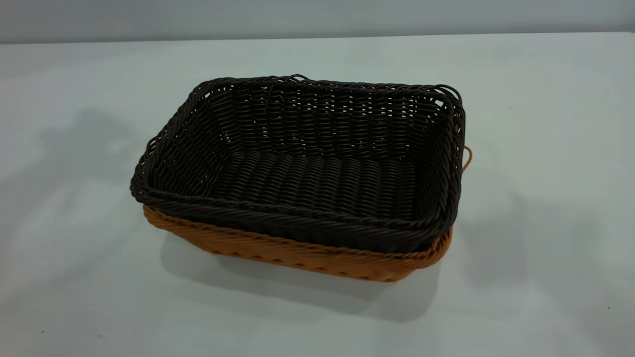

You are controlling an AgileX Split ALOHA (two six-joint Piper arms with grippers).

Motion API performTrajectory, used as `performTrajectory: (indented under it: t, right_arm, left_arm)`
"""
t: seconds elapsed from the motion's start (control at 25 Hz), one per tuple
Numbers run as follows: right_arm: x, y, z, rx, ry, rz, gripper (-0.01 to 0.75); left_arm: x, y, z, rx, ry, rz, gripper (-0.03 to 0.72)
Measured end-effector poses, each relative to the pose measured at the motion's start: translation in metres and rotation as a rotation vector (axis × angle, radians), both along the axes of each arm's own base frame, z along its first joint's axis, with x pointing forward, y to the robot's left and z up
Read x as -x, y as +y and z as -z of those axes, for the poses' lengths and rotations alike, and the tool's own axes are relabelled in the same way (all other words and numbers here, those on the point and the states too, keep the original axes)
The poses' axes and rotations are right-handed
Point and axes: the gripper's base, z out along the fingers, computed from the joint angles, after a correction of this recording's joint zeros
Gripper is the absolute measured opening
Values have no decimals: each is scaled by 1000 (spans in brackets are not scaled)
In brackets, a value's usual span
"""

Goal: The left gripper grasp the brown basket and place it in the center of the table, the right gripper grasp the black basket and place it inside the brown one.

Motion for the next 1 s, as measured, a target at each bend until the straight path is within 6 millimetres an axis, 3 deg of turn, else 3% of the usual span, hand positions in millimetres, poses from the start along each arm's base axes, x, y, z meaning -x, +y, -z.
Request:
performTrajectory:
  t: [0.24, 0.36, 0.44, 0.68, 1.0]
  right_arm:
    - [88, -24, -33, 9, -73, -51, 594]
    - [123, -34, -30, 6, -99, -61, 594]
    - [143, -40, -17, 10, -89, -65, 594]
    - [173, -48, 56, 59, -4, -94, 594]
    - [209, -60, 115, 122, -136, -157, 594]
  left_arm:
    - [46, -3, -47, 108, -83, -89, 545]
    - [65, -4, -55, 159, -81, -137, 545]
    - [76, -4, -54, 176, -63, -164, 545]
    - [111, -4, -19, 173, 64, -192, 545]
    - [170, -3, 37, 155, 220, -206, 545]
